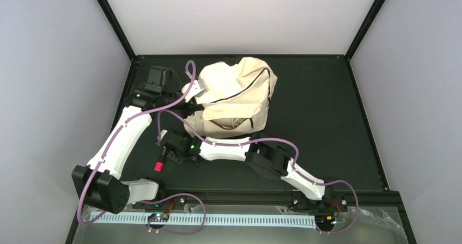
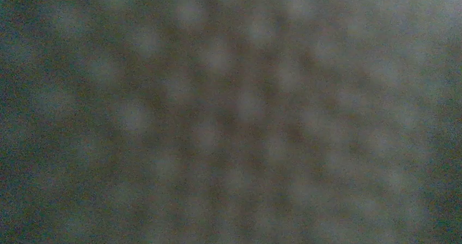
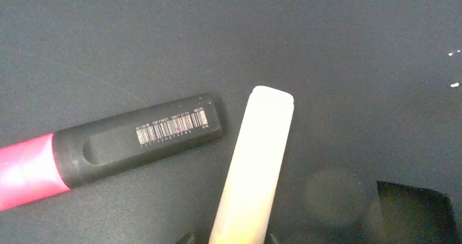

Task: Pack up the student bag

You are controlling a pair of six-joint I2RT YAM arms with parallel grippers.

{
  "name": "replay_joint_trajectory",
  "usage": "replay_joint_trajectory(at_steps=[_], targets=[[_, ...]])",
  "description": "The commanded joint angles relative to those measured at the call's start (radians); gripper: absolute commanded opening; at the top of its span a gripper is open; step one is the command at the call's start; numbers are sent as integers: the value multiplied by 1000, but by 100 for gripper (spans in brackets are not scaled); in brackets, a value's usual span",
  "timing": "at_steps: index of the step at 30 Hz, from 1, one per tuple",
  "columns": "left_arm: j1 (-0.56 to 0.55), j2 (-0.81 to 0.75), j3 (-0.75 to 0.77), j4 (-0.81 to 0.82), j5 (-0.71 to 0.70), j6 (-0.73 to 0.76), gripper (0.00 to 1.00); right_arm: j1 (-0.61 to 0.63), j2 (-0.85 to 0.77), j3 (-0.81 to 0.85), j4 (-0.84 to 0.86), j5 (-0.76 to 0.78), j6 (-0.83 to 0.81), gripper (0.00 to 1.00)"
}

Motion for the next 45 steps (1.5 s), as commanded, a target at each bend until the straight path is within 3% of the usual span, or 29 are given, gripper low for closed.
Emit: replay_joint_trajectory(at_steps=[1,4,10,14,20,24,28,35,42,45], targets=[[8,-18,40,15,19,19,2,-18,35,28,-81,0,20,32],[9,-18,42,16,18,19,2,-19,5,-18,-85,-10,5,26],[9,-20,46,8,14,23,2,-18,-102,-152,-139,-51,-57,23],[9,-22,53,0,8,29,2,-18,-167,-182,-323,-76,-139,24],[9,-19,57,6,15,26,2,-17,-293,-379,-498,-154,-179,27],[9,-13,62,17,28,21,2,-18,-328,-439,-544,-130,-174,35],[9,-13,62,24,39,15,2,-18,-308,-409,-521,-122,-174,48],[9,-15,56,20,30,23,2,-17,-238,-280,-489,-139,-185,53],[9,-19,55,19,28,22,2,-18,-177,-188,-474,-153,-195,53],[9,-19,53,18,23,27,1,-18,-170,-181,-491,-151,-196,45]])
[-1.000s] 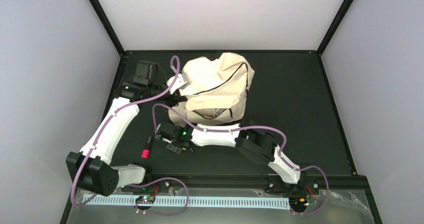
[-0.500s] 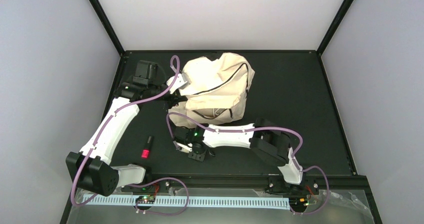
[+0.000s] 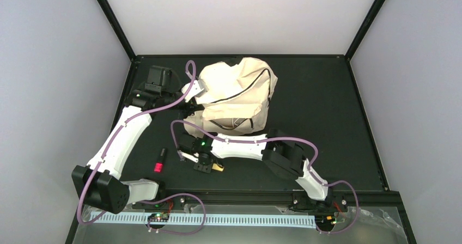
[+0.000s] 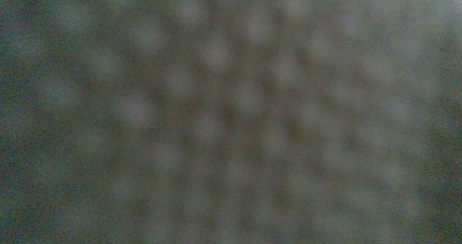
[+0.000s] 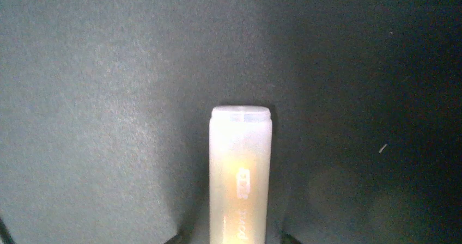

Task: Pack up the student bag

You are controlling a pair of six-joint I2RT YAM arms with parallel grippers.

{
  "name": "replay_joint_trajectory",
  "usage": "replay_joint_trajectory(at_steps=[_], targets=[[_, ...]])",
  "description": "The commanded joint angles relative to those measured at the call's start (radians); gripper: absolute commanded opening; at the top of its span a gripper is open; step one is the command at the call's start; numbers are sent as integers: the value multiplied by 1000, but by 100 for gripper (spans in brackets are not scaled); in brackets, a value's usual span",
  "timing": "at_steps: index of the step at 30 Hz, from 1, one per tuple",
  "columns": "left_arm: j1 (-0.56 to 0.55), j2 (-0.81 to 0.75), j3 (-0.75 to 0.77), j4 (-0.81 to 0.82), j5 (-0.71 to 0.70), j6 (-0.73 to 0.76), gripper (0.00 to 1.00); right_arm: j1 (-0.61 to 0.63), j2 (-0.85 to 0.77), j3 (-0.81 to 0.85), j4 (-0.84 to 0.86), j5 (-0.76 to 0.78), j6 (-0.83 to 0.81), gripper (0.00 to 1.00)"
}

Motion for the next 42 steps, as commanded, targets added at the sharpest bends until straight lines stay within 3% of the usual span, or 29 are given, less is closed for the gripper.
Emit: replay_joint_trajectory(at_steps=[1,5,13,23,28,32,36,42], targets=[[8,-19,50,22,20,16,2,-3,35,10,3,-4,-9,41],[9,-18,49,24,22,14,2,-2,13,-16,9,-2,-8,30],[10,-16,50,27,20,12,2,-1,-116,-76,62,-40,-11,24],[12,-15,55,26,19,12,1,-7,-599,-440,285,-171,-150,23],[12,-13,42,34,25,9,2,-134,-823,-540,439,-265,-172,24],[12,-15,35,35,28,4,2,-293,-943,-641,694,-369,-200,24],[12,-24,35,35,30,-1,2,-357,-962,-738,978,-422,-250,23],[12,-27,36,29,31,-2,2,-410,-850,-730,1064,-514,-230,22]])
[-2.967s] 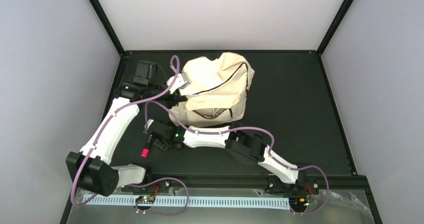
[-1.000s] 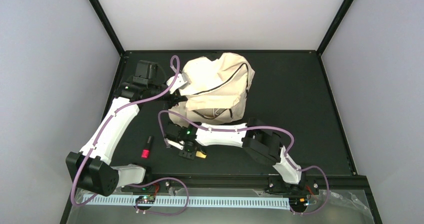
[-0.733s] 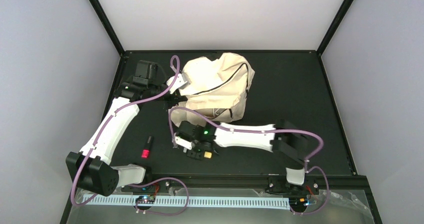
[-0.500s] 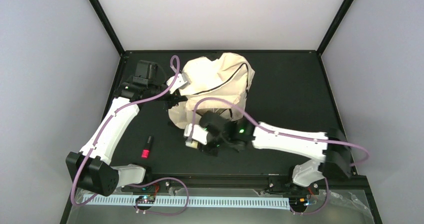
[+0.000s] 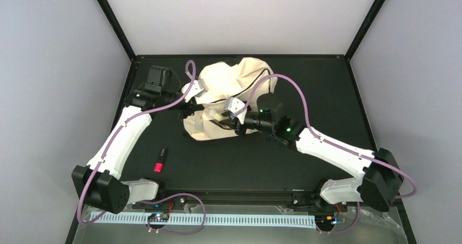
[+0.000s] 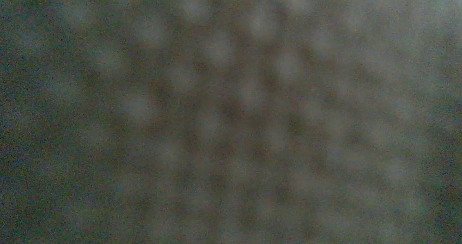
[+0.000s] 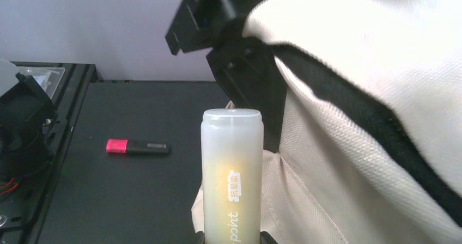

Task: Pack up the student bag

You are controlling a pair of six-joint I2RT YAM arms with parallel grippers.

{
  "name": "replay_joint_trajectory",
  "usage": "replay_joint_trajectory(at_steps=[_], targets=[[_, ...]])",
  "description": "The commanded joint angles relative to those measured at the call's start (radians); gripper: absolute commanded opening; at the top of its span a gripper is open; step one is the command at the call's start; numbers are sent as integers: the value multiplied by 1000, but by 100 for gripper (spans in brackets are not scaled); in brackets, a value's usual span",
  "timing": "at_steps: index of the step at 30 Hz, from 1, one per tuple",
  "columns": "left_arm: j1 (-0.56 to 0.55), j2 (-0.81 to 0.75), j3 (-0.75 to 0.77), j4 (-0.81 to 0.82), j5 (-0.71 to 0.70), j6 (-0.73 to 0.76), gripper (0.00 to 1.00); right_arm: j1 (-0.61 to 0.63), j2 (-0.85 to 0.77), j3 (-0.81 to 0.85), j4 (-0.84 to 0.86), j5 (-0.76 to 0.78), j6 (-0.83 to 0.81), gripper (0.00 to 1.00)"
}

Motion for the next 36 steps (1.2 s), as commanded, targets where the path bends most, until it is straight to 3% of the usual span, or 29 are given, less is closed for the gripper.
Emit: replay_joint_trajectory(at_steps=[1,12,14,17,19,26,30,33,36], targets=[[10,-27,36,29,32,-1,2,-35,76,2,164,-95,-15,22],[12,-28,42,24,26,5,2,-102,123,-48,-10,3,-106,25],[12,-26,44,25,25,5,1,-102,108,-56,-54,42,-124,33],[12,-24,44,27,26,5,2,-102,86,-35,-128,65,-132,56],[12,-22,43,28,25,5,2,-102,62,-1,-191,51,-114,65],[13,-15,38,34,19,5,2,-103,-79,147,-340,-175,-34,71],[13,-16,36,38,19,6,2,-135,-179,157,-329,-61,-3,84],[13,-18,36,38,21,5,2,-190,-217,180,-368,61,14,99],[13,-21,36,36,21,7,2,-297,-234,197,-391,127,44,100]])
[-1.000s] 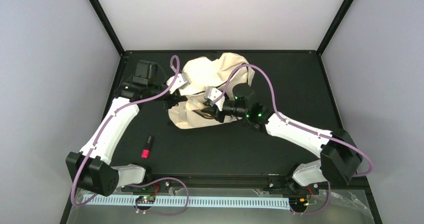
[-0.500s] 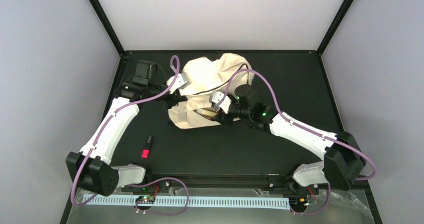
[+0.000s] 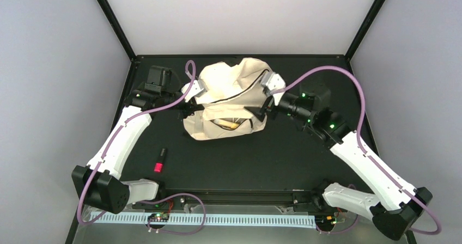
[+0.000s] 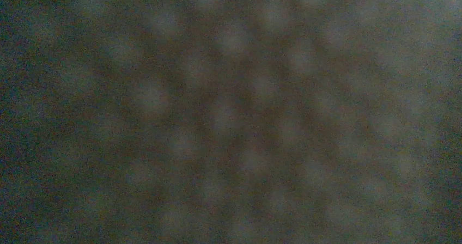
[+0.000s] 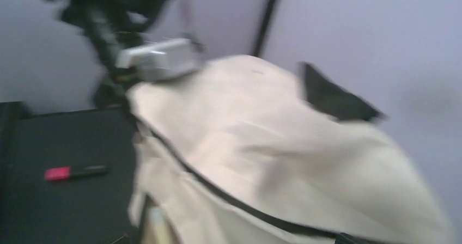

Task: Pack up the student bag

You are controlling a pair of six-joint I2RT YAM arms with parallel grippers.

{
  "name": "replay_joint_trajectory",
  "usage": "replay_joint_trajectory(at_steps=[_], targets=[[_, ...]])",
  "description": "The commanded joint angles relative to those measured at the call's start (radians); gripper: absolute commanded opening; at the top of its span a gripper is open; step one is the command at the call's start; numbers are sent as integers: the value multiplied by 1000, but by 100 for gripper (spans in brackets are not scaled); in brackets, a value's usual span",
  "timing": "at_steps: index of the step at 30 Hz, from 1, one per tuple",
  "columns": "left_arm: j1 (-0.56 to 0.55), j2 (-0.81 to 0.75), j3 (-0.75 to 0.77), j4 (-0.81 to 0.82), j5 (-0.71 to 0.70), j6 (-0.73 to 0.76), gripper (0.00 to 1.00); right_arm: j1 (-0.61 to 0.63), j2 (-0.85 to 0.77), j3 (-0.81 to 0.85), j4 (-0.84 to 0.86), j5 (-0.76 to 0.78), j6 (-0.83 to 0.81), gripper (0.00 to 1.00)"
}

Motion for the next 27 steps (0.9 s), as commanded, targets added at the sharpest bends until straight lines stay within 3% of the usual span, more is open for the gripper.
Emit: replay_joint_trajectory(at_steps=[1,4,8,19,23,25,27], targets=[[12,-21,36,37,21,7,2,-144,-4,21,-72,148,52,100],[12,-21,36,37,22,5,2,-240,35,37,-90,160,53,100],[13,-22,35,37,20,12,2,-353,77,29,-12,-41,35,99],[12,-30,23,43,29,46,2,-429,287,153,13,-301,-56,94],[12,-27,35,28,30,49,2,-428,361,220,-55,-377,-56,77],[13,-29,35,23,28,53,2,-428,372,224,-53,-407,-46,54],[13,-29,33,21,23,49,2,-427,372,217,-37,-424,-27,39]])
